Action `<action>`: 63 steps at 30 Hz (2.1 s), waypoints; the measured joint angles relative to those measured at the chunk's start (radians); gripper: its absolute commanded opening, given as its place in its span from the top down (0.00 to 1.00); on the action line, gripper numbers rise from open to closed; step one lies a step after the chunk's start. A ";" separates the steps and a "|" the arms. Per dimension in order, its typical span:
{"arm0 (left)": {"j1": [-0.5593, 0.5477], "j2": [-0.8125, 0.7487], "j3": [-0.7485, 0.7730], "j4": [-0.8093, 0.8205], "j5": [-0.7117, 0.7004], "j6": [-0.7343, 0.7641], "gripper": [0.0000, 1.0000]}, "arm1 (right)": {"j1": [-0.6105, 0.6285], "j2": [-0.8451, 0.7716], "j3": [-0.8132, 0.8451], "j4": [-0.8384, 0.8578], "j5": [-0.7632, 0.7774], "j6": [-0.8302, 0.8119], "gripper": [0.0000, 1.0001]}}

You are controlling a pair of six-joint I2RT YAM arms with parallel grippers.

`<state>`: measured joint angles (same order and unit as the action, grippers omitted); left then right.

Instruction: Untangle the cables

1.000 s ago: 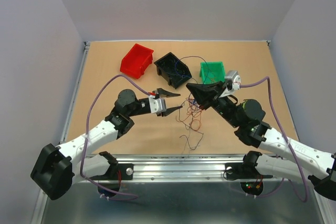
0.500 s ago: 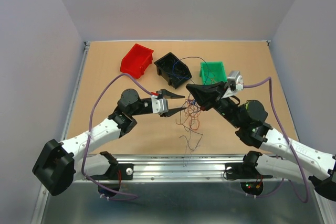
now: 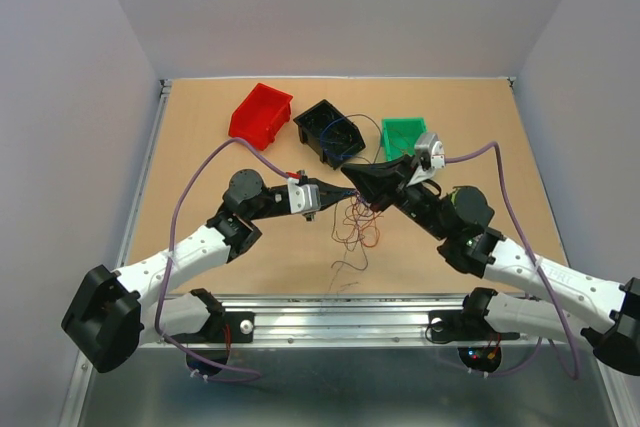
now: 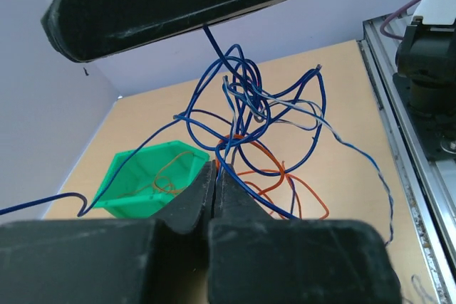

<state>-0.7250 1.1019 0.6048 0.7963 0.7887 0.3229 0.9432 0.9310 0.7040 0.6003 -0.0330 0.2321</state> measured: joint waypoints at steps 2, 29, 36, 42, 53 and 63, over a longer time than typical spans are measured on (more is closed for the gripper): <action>0.000 0.000 0.000 0.000 -0.003 0.000 1.00 | 0.000 0.003 0.000 0.004 -0.001 0.001 0.99; 0.338 -0.130 0.027 -0.151 -0.674 -0.170 1.00 | -0.001 -0.869 -0.132 -0.368 0.599 -0.059 0.99; 0.360 -0.215 0.026 -0.171 -0.650 -0.192 1.00 | -0.001 -0.772 -0.132 -0.414 0.624 -0.064 0.99; 0.360 -0.277 0.026 -0.164 -0.408 -0.195 1.00 | -0.001 -0.621 -0.117 -0.414 0.621 -0.075 0.91; 0.360 -0.288 0.024 -0.165 -0.192 -0.202 1.00 | -0.001 -0.142 0.008 -0.481 0.517 -0.097 0.28; 0.360 -0.307 0.017 -0.160 -0.051 -0.202 1.00 | -0.001 0.021 0.119 -0.481 0.103 -0.093 0.25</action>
<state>-0.3645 0.7944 0.6216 0.6365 0.7376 0.1207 0.9424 0.9520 0.8230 0.1196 0.0704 0.1387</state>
